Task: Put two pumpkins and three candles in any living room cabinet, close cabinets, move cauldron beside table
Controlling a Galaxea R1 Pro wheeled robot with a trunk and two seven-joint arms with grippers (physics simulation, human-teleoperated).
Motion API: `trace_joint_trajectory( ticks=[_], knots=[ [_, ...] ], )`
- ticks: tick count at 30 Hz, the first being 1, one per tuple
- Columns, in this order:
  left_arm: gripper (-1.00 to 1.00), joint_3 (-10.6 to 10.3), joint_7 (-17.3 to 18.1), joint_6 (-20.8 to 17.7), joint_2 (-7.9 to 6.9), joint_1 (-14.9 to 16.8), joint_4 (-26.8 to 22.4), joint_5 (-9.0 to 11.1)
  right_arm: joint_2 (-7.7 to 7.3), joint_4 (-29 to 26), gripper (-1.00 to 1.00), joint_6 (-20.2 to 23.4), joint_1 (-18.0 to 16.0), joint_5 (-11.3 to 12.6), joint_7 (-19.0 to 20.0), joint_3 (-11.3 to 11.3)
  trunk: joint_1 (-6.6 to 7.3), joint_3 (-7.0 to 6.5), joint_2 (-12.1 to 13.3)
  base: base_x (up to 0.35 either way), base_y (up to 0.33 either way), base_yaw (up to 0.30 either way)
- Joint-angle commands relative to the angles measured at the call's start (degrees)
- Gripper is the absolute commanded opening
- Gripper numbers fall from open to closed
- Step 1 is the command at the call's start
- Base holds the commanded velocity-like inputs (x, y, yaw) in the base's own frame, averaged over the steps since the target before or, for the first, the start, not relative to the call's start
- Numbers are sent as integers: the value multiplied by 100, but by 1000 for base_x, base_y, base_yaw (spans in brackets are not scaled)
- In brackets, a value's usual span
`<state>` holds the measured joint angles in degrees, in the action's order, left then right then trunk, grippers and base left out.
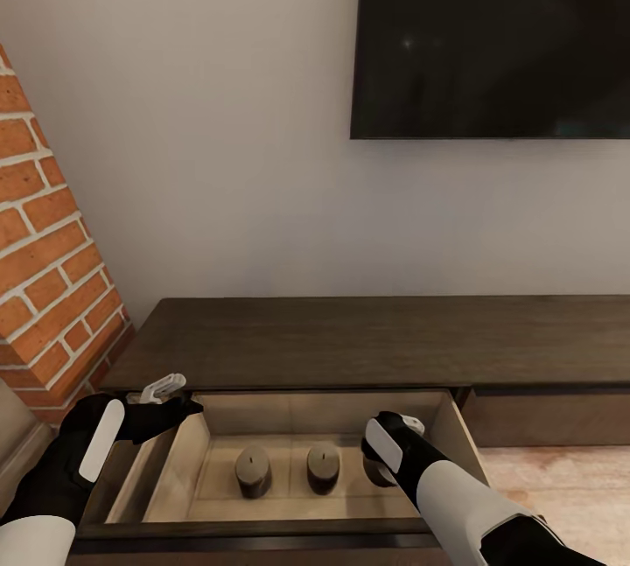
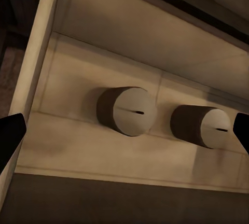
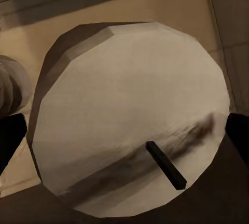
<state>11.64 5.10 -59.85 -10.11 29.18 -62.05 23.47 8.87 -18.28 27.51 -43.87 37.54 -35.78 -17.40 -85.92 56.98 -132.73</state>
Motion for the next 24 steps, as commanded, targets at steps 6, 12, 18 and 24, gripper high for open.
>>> trace_joint_trajectory(
  ticks=[6, 12, 18, 24],
  knots=[
    [100, -1, 0, 0, -4, 0, 0, 0, -1, 0, 100, 4, 1, 1, 1, 0, 0, 0, 0, 0, 0, 0],
    [100, 7, 0, 0, -8, 0, 4, 0, -11, 0, 100, 1, 1, -3, 3, 0, 132, -108, 241, 0, 0, 0],
    [100, 4, 0, -2, 0, 0, 8, 5, -41, -59, 100, 0, 1, -5, 78, 0, 264, -215, 481, -12, 0, 0],
    [100, 5, 0, -1, 0, 0, 9, 8, -56, -92, 100, 34, 8, 6, 159, 0, 395, -323, 722, -157, 0, 0]
  ],
)
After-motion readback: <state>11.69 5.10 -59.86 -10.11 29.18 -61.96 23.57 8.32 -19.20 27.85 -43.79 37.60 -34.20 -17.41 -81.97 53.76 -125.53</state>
